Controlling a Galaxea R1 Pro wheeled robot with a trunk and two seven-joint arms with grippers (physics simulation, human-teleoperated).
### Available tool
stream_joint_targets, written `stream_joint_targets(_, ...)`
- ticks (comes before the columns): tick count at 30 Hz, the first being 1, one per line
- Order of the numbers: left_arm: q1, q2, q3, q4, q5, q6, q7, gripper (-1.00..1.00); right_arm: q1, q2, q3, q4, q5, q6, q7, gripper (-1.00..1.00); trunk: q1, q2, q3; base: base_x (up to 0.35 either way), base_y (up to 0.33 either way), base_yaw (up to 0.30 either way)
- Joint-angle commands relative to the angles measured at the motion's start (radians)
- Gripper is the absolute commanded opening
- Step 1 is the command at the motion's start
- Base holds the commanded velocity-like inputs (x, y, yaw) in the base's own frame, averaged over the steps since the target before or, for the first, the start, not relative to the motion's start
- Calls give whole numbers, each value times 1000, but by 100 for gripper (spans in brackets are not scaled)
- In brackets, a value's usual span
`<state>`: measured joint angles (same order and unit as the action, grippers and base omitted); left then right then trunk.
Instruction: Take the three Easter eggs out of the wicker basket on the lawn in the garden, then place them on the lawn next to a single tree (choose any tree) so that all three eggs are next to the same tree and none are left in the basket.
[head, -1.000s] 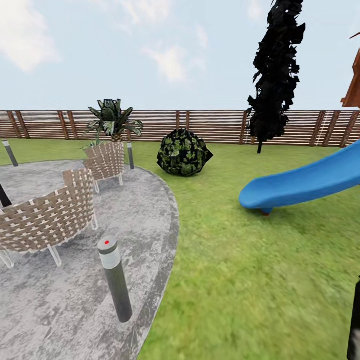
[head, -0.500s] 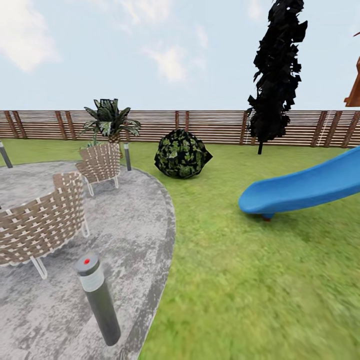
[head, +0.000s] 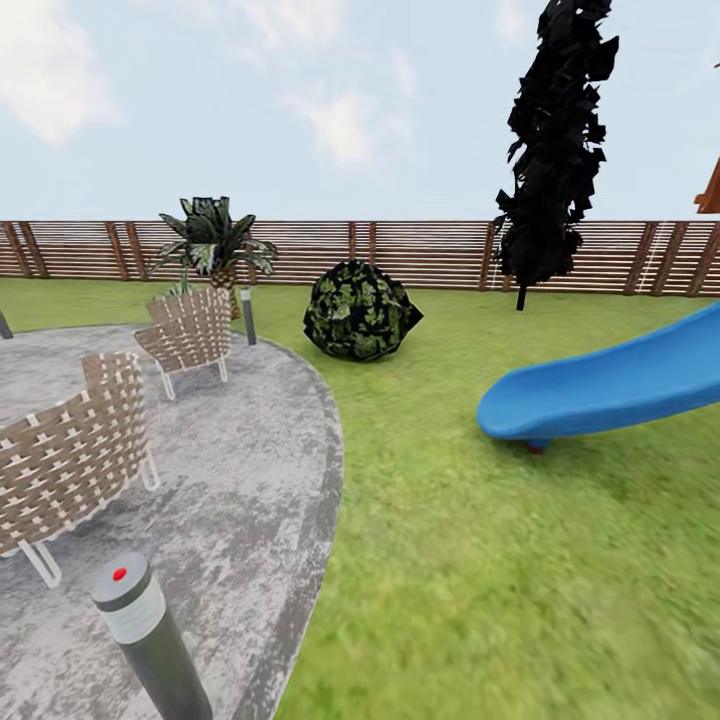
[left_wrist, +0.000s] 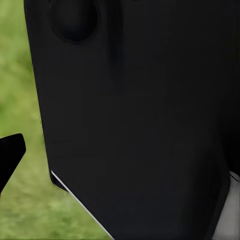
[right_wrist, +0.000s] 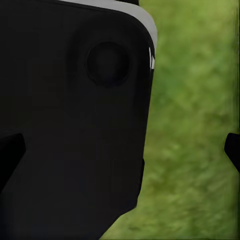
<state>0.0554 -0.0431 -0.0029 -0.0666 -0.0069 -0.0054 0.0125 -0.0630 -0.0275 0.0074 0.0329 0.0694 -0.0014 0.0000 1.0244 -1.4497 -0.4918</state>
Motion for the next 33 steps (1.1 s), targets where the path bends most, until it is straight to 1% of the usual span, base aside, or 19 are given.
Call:
stream_joint_targets(1, 1, 0, 0, -2, -1, 0, 1, 100, -1, 0, 0, 2, 7, 0, 0, 100, 1, 0, -1, 329, -128, 0)
stream_joint_targets(23, 0, 0, 0, -2, -1, -1, 1, 100, -1, 0, 0, 2, 7, 0, 0, 100, 1, 0, -1, 329, -125, 0)
stream_joint_targets(33, 1, 1, 0, -2, -1, -1, 1, 100, -1, 0, 0, 2, 7, 0, 0, 100, 1, 0, -1, 329, -63, 0)
